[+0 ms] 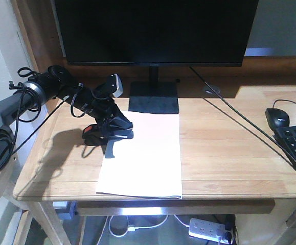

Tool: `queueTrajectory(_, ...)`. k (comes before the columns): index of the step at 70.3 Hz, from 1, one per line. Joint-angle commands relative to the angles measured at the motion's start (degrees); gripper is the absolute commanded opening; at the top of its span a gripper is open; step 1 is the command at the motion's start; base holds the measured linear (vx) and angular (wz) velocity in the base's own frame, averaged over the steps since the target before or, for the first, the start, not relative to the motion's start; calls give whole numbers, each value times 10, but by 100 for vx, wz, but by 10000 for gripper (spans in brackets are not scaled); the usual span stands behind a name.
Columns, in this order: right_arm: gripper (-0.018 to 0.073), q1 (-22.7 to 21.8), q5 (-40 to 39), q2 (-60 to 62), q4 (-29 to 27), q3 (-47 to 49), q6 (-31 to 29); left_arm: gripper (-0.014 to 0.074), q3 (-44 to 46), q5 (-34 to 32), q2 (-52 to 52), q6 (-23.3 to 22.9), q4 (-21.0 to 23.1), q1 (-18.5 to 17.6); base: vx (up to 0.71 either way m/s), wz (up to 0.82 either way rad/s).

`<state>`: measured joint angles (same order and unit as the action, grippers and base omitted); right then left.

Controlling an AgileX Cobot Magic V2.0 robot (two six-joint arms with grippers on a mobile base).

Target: Grab stapler and paper to desk for stapling

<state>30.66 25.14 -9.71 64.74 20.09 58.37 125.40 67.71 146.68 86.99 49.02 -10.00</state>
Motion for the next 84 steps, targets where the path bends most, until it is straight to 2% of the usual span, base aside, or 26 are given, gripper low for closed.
queueTrajectory(1, 465, -4, -20, -6, 20, 14, -4, -6, 5, 12, -16, -5, -34, -4, 0, 0)
queueTrajectory(84, 465, -4, -19, -6, 20, 14, -4, -6, 5, 17, -16, -6, -35, -4, 0, 0)
